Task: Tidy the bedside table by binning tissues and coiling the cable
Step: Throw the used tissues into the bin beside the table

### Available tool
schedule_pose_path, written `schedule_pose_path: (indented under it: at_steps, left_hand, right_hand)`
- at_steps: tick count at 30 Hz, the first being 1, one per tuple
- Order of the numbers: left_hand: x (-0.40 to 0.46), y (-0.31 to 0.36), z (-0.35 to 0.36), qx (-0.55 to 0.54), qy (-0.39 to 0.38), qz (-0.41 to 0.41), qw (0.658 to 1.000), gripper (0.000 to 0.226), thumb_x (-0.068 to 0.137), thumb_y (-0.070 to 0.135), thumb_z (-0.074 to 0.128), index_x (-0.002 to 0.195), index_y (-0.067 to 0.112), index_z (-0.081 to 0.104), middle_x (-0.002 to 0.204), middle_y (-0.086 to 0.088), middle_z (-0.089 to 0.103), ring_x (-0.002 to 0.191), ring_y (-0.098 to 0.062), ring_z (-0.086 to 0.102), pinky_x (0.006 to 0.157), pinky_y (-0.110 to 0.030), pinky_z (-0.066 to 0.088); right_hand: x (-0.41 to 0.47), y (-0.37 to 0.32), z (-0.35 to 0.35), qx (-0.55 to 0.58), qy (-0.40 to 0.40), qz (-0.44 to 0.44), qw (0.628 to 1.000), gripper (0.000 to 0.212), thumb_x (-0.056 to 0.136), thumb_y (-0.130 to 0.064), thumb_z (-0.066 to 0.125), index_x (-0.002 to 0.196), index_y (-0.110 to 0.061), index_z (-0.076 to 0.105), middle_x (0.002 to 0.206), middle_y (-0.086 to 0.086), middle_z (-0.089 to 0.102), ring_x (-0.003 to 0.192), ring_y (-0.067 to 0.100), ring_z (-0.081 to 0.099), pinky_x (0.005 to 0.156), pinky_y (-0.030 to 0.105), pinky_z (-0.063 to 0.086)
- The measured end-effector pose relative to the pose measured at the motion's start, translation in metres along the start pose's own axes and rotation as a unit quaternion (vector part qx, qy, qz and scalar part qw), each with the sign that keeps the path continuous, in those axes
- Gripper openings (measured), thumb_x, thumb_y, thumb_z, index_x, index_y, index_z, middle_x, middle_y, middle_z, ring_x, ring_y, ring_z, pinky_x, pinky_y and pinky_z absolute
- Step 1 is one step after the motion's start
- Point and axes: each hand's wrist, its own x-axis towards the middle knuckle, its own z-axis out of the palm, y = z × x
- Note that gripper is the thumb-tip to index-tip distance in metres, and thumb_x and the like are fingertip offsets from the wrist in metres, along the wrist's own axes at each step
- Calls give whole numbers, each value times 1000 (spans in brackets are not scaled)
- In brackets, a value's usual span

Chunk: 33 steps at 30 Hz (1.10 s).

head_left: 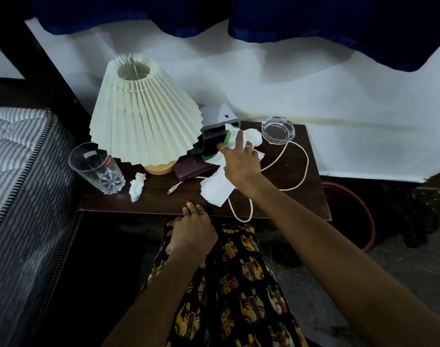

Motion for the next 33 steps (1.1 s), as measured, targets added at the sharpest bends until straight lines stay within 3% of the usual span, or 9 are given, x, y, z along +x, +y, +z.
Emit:
schedule_pose_path:
  at_steps: [3,5,10,15,19,21,24,28,33]
  left_hand:
    - [-1,-2,-1,14,-3,9,1000,60,98,26,27,148,-5,14,157,-26,11,145,-34,19,109,-44,32]
    - [-2,-3,-2,24,-6,13,1000,61,98,27,27,148,-5,13,156,-27,12,145,-35,19,109,-43,32]
    - [-3,-3,-2,27,-9,15,999,61,98,25,29,148,-6,13,156,-26,12,145,-35,20,108,-45,33]
    - [-4,-5,-6,16,-4,19,1000,61,97,25,31,148,-4,15,156,-25,13,144,-35,22,107,-46,34]
    - [-4,-6,-6,2,-15,14,1000,60,98,25,30,149,-2,13,158,-23,10,144,-35,21,108,-45,33]
    - [-2,-5,-3,3,-16,11,1000,61,98,26,30,149,-1,13,158,-22,10,145,-34,20,109,-44,31]
    - [-1,-4,-2,8,-10,7,1000,60,98,26,31,149,-2,15,157,-22,12,144,-35,22,109,-44,32]
    - [-1,-1,-4,29,-12,-3,1000,59,99,27,32,149,-1,17,157,-22,14,141,-36,27,107,-45,35]
    - [-3,4,-8,37,-9,-5,999,59,99,29,34,148,-1,19,156,-22,16,140,-36,31,105,-45,37]
  right_hand:
    - [-2,5,-4,-18,63,-6,998,51,86,0,57,132,-19,46,149,19,22,122,40,46,90,46,48]
    - [-6,12,-9,-4,97,-15,995,39,88,-1,55,125,-13,53,138,15,37,115,35,52,80,44,52]
    - [-25,42,-31,94,213,-13,972,25,92,-15,52,114,-4,58,120,13,58,100,38,62,75,44,52]
    - [-54,97,-51,280,358,56,889,20,83,-20,63,97,-6,66,94,16,72,84,29,68,75,30,49]
    - [-81,168,-37,349,393,174,833,13,82,-19,59,88,-8,57,78,17,71,68,31,68,66,37,54]
    - [-94,205,-23,350,402,229,815,11,83,-16,53,91,-9,55,78,20,69,62,34,67,64,41,55]
    - [-116,244,2,348,390,302,797,22,85,-5,50,105,-3,58,93,24,69,75,29,67,67,23,47]
    - [-140,267,39,348,330,379,791,33,85,1,46,114,4,60,107,30,66,100,38,63,81,32,45]
    - [-147,274,82,361,229,428,796,33,89,0,44,118,6,58,113,31,63,106,41,59,90,36,46]
